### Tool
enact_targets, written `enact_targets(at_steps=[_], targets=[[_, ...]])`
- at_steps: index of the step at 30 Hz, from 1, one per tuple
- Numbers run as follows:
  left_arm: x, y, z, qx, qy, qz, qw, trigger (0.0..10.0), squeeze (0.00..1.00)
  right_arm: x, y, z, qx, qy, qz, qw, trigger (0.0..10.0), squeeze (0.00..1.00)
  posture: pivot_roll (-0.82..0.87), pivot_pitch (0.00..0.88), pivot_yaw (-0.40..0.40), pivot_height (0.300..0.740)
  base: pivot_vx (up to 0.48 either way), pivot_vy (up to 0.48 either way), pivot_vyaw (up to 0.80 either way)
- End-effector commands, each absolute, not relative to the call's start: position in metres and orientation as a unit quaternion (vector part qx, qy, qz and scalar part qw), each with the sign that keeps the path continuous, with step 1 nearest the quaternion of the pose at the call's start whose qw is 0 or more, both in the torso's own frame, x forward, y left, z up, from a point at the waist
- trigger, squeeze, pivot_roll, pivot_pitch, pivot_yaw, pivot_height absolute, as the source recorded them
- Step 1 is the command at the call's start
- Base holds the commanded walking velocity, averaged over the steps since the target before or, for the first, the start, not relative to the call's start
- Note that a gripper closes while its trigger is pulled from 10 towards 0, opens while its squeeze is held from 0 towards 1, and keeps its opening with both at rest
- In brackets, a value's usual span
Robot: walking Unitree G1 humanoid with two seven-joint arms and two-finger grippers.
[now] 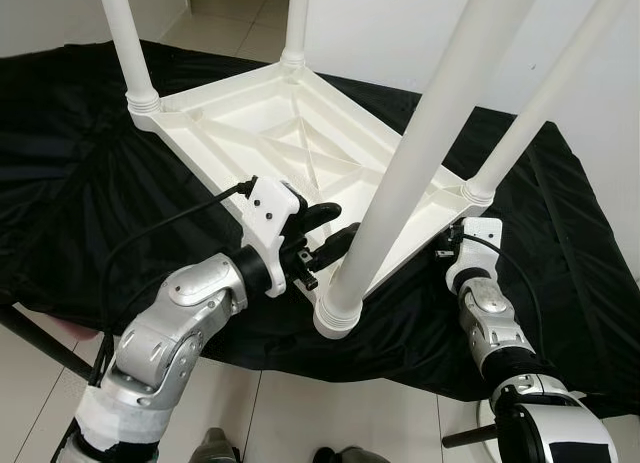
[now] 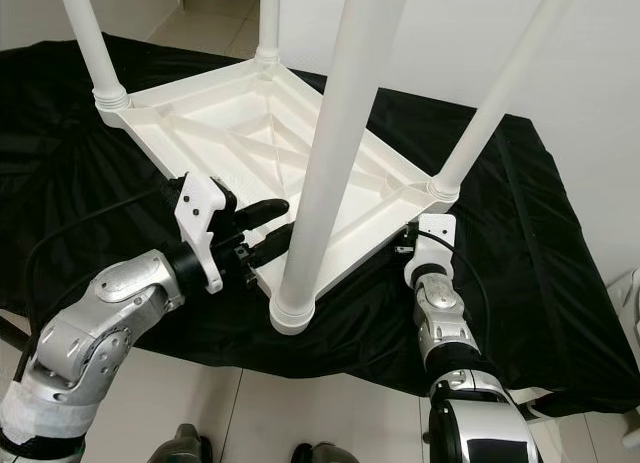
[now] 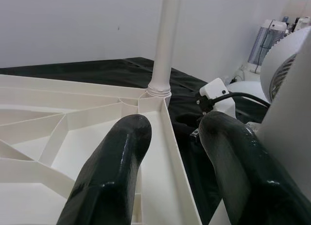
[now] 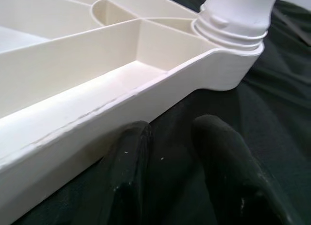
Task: Building children table
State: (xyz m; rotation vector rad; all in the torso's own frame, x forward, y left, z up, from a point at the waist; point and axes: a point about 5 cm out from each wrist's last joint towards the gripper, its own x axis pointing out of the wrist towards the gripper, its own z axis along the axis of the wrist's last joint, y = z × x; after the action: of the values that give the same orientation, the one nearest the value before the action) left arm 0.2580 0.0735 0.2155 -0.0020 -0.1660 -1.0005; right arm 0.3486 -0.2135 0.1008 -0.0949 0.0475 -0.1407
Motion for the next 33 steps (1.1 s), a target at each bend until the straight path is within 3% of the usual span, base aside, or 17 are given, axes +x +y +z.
enact_targets(at_steps=[1,8,11,12,17,19,26,30,33], targets=[[0.264,0.071,0.210,0.008,-0.079,-0.476,0.876,10.0,0.00,0.343,-0.222,0.102,-0.030,0.000,-0.087,0.996,10.0,0.00,0.17,0.101,-0.093,0.740,0.000,0.000,0.00],[0.280,0.087,0.204,0.026,-0.076,-0.418,0.905,10.0,0.00,0.320,-0.215,0.102,-0.018,-0.055,-0.060,0.997,10.0,0.00,0.15,0.100,-0.080,0.740,0.000,0.000,0.00],[0.280,0.087,0.204,0.026,-0.076,-0.418,0.905,10.0,0.00,0.320,-0.215,0.102,-0.018,-0.055,-0.060,0.997,10.0,0.00,0.15,0.100,-0.080,0.740,0.000,0.000,0.00],[0.285,0.102,0.199,0.027,-0.066,-0.388,0.919,10.0,0.00,0.304,-0.207,0.106,-0.003,-0.080,-0.019,0.997,10.0,1.00,0.13,0.094,-0.071,0.740,0.000,0.000,0.00],[0.286,0.113,0.193,0.029,-0.055,-0.367,0.928,10.0,0.00,0.291,-0.197,0.113,0.025,-0.096,0.040,0.994,10.0,1.00,0.13,0.091,-0.070,0.740,0.000,0.000,0.00],[0.286,0.119,0.187,0.010,-0.044,-0.348,0.936,10.0,0.00,0.282,-0.191,0.123,0.031,-0.099,0.126,0.987,10.0,1.00,0.12,0.084,-0.069,0.740,0.000,0.000,0.00],[0.285,0.122,0.183,-0.004,-0.038,-0.342,0.939,10.0,0.00,0.277,-0.189,0.130,0.023,-0.089,0.205,0.974,10.0,1.00,0.13,0.078,-0.069,0.740,0.000,0.000,0.00],[0.285,0.127,0.178,0.006,-0.037,-0.334,0.942,10.0,0.00,0.270,-0.189,0.138,-0.015,-0.050,0.337,0.940,10.0,1.00,0.14,0.066,-0.075,0.740,0.000,0.000,0.00],[0.284,0.130,0.179,0.010,-0.039,-0.330,0.943,10.0,0.00,0.267,-0.189,0.140,-0.031,-0.033,0.378,0.925,10.0,1.00,0.14,0.061,-0.077,0.740,0.000,0.000,0.00]])
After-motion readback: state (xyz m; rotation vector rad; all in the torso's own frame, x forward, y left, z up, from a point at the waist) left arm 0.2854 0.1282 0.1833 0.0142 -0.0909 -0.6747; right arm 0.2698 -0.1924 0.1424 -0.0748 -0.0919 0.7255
